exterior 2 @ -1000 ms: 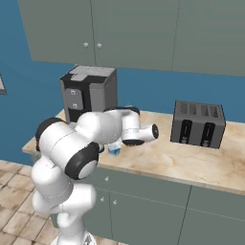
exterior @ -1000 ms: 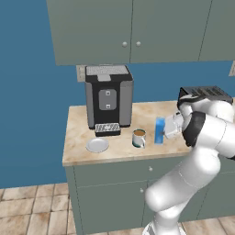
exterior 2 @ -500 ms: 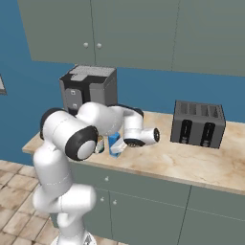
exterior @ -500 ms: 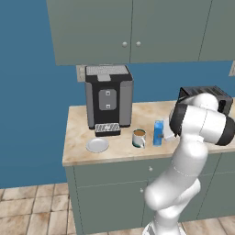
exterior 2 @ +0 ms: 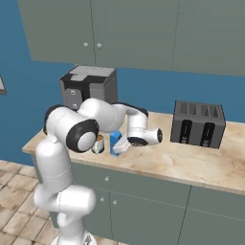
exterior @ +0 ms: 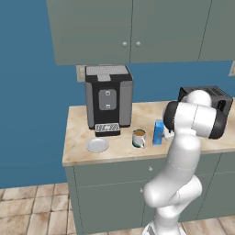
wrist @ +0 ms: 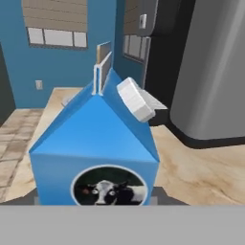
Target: Take a sugar cube from the saucer and place it inside the coffee. Then, grab milk from the fridge and place it next to the coffee on the counter to sweeten the coffee.
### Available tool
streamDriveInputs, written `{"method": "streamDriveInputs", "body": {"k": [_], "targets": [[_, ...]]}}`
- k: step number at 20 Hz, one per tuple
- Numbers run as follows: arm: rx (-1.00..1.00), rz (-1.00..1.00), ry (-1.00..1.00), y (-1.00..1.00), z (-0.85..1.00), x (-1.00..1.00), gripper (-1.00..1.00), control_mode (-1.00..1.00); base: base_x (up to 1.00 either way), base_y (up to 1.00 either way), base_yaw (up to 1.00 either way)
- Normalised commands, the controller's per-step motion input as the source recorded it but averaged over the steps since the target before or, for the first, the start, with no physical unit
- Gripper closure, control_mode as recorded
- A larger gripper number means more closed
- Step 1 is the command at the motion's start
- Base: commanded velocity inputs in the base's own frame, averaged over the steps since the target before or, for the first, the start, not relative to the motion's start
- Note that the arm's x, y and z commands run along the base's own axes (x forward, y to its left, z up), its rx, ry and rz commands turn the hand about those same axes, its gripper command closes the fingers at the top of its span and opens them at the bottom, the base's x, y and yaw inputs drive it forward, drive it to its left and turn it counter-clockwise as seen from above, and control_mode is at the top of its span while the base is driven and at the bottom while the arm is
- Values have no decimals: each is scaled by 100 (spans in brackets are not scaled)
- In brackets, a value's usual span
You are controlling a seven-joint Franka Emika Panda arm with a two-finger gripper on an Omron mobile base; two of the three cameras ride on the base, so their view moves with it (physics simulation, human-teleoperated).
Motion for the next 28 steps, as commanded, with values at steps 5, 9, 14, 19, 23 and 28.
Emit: {"method": "streamDriveInputs", "body": {"k": [5, 9, 14, 19, 23, 28], "targets": [[0, 2, 0, 4, -7, 0, -100, -100, 0, 0, 0], [0, 0, 0, 0, 0, 0, -100, -100, 0, 0, 0], [-1, 0, -2, 0, 0, 0, -100, -100, 0, 0, 0], [-2, 0, -8, 0, 0, -8, -100, -100, 0, 0, 0], [0, -1, -17, -3, 6, -22, -100, -100, 0, 0, 0], [-1, -4, -26, -12, 21, -36, -100, -100, 0, 0, 0]]}}
